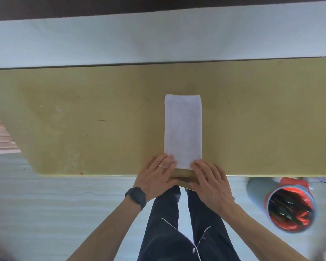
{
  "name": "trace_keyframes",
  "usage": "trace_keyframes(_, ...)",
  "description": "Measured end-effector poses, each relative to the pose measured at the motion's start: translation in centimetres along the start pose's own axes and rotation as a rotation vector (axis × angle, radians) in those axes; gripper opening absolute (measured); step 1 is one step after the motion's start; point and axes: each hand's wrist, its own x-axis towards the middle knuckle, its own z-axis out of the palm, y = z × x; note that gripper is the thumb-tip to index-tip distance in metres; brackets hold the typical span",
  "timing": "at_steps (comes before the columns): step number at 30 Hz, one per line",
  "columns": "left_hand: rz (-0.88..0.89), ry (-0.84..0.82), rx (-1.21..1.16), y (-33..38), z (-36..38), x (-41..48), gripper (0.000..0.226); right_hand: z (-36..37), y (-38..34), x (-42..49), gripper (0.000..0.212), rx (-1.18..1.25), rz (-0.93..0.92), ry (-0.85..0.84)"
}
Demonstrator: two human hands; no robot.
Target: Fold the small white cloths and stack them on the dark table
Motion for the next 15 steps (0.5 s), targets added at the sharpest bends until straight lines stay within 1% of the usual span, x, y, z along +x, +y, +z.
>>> trace_keyframes(2,0.045,0.064,0.019,0.8,-0.1,-0.2,0.027,0.3,-0.2,-0.1,0.031,-0.037,0.014,0.063)
trace_keyframes(5,0.05,0.054,-0.007,1.3,-1.0,-0.3,0.03,0.6,-0.1,-0.1,0.037,-0.019,-0.001,0.08)
trace_keyframes(8,0.088,0.047,-0.018,1.2,-1.0,-0.5,0.032,0.4,0.2,0.0,0.041,0.031,-0.033,0.039)
trace_keyframes(10,0.107,0.024,-0.052,0.9,-1.1,-0.7,0.032,0.0,0.4,0.0,0.039,0.087,-0.043,0.011)
trace_keyframes(13,0.035,-0.034,-0.16,0.5,-1.7,-0.9,0.04,-1.0,0.7,-0.2,0.027,0.225,-0.007,-0.005)
trace_keyframes(14,-0.003,-0.007,-0.206,0.4,-2.0,-0.8,0.036,-1.5,0.8,0.0,0.023,0.274,0.03,0.001)
trace_keyframes(15,-0.039,0.035,-0.246,0.3,-2.4,-0.6,0.025,-2.1,0.8,0.2,0.02,0.322,0.071,0.009)
